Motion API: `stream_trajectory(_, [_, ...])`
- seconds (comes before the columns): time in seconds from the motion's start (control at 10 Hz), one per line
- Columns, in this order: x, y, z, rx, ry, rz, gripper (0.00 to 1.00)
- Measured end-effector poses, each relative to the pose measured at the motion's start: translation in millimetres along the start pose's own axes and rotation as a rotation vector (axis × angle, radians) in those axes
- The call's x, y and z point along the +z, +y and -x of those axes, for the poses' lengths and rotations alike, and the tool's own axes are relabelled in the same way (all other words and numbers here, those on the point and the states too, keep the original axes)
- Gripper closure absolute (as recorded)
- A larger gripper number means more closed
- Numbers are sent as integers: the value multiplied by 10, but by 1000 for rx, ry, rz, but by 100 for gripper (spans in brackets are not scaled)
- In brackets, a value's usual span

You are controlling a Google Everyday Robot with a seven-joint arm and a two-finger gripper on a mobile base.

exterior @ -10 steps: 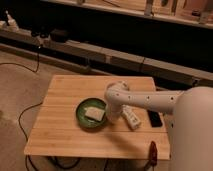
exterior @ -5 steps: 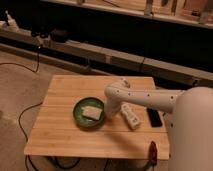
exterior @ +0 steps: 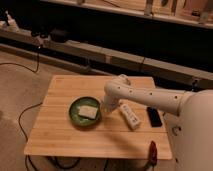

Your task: Push the ceramic bowl across the table

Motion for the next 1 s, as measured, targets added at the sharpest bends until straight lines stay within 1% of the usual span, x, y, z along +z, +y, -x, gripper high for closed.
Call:
stream_trajectory(0.2, [-128,-117,128,-33,-23,-1,74])
stream_trajectory(0.4, [-227,-109,189,-34,-38,33,74])
stream_trajectory(0.5, [-334,-53,157,2,-31,85,74])
stream_trajectory(0.7, [-505,34,58,69,-6,172,74])
stream_trajectory(0.8, [-474,118,-8,101,3,212,74])
stream_trajectory(0.9, [-324,245,-75,132,4,249,74])
stream_trajectory(1.0, [-125,361,-100,150,-5,273,74])
